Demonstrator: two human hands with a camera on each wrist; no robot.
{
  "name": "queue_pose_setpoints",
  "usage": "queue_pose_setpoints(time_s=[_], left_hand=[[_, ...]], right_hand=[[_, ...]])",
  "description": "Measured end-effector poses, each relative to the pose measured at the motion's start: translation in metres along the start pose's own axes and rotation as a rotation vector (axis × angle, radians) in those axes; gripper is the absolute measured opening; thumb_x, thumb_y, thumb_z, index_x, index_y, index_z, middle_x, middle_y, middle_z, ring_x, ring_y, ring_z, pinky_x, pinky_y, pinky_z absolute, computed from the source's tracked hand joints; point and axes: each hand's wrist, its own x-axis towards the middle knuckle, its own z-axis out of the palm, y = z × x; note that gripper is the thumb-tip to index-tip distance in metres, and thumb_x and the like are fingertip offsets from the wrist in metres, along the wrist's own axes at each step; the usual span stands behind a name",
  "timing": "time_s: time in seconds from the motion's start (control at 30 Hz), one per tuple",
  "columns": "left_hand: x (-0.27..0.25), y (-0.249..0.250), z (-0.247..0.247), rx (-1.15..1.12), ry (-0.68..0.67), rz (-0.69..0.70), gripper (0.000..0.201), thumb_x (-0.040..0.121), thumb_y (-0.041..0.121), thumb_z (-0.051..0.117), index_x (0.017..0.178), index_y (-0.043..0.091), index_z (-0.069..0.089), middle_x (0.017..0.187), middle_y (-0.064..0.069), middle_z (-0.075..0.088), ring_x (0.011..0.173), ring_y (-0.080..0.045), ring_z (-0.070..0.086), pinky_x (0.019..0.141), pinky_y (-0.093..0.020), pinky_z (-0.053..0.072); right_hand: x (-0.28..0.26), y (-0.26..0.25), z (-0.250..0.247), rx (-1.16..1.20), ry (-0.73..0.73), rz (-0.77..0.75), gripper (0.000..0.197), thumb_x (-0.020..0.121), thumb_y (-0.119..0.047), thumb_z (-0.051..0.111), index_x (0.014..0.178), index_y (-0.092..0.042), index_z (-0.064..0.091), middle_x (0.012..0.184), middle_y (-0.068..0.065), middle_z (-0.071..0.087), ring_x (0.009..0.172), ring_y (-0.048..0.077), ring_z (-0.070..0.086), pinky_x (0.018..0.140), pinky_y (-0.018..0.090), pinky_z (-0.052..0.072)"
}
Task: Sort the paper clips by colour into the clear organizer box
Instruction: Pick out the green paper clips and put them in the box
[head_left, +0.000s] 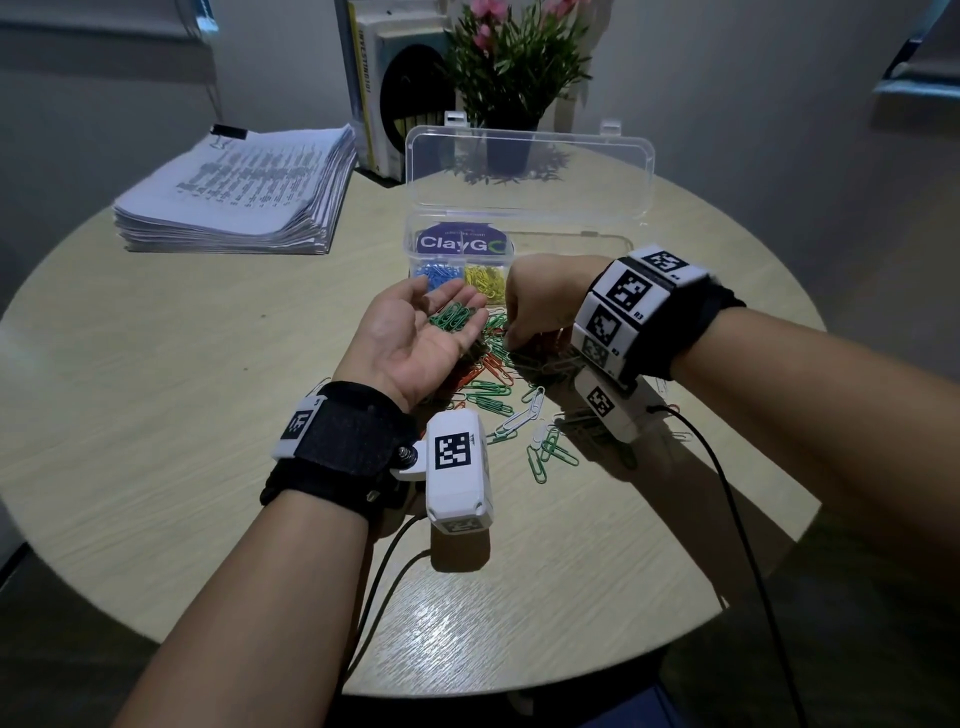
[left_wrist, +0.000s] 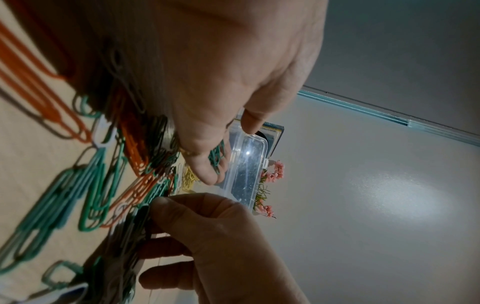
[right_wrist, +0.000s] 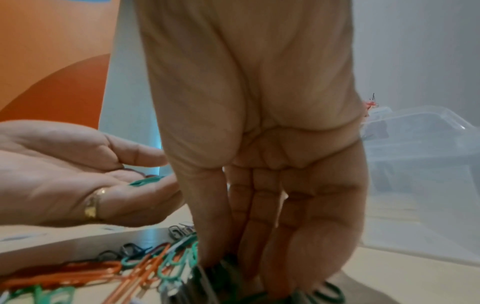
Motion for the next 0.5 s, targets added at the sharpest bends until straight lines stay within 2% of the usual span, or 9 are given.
queue_pose_setpoints(time_s=[0.1, 0.17, 0.3, 0.4, 0.5], left_hand=[[0.0003, 0.0, -0.0005, -0.005, 0.001, 0.001, 0.033, 0.101, 0.017, 0.036, 0.099, -0.01, 0.054, 0.097, -0.022, 0.058, 0.096, -0.033, 0.057, 0.095, -0.041, 0.043], [-0.0002, 0.0, -0.0007, -0.002, 0.001, 0.002, 0.033, 0.101, 0.017, 0.036, 0.098, -0.01, 0.055, 0.097, -0.022, 0.058, 0.097, -0.033, 0.057, 0.096, -0.042, 0.043], [-0.0004, 0.001, -0.0013, 0.006, -0.004, 0.002, 0.033, 0.101, 0.018, 0.036, 0.1, -0.009, 0.055, 0.098, -0.022, 0.057, 0.097, -0.032, 0.057, 0.095, -0.041, 0.043], [0.0, 0.0012, -0.0016, 0.005, -0.004, 0.001, 0.033, 0.101, 0.018, 0.036, 0.101, -0.009, 0.054, 0.099, -0.022, 0.057, 0.097, -0.032, 0.057, 0.095, -0.041, 0.043], [0.0, 0.0013, -0.0014, 0.011, -0.007, 0.001, 0.033, 0.1, 0.018, 0.036, 0.103, -0.009, 0.054, 0.1, -0.022, 0.057, 0.097, -0.032, 0.057, 0.092, -0.041, 0.044]], right_hand=[[0.0014, -0.0028, 0.0007, -0.025, -0.016, -0.021, 0.034, 0.084, -0.03, 0.07, 0.108, -0.005, 0.067, 0.101, 0.009, 0.069, 0.079, 0.019, 0.056, 0.069, 0.028, 0.046], [0.0022, -0.0032, 0.0013, -0.052, -0.031, -0.031, 0.029, 0.085, -0.028, 0.067, 0.106, -0.007, 0.066, 0.096, 0.008, 0.067, 0.079, 0.019, 0.057, 0.07, 0.029, 0.048], [0.0027, -0.0021, 0.0058, -0.069, -0.046, -0.036, 0.026, 0.086, -0.031, 0.062, 0.095, -0.007, 0.066, 0.08, 0.005, 0.059, 0.073, 0.021, 0.054, 0.062, 0.027, 0.043], [-0.0005, -0.0011, 0.0086, -0.059, -0.032, -0.046, 0.026, 0.086, -0.03, 0.063, 0.091, -0.005, 0.067, 0.077, 0.005, 0.058, 0.069, 0.021, 0.053, 0.052, 0.024, 0.039], [-0.0041, 0.0033, 0.0049, -0.01, -0.036, -0.051, 0.026, 0.085, -0.029, 0.062, 0.093, -0.005, 0.069, 0.077, 0.006, 0.06, 0.065, 0.019, 0.052, 0.051, 0.023, 0.039]])
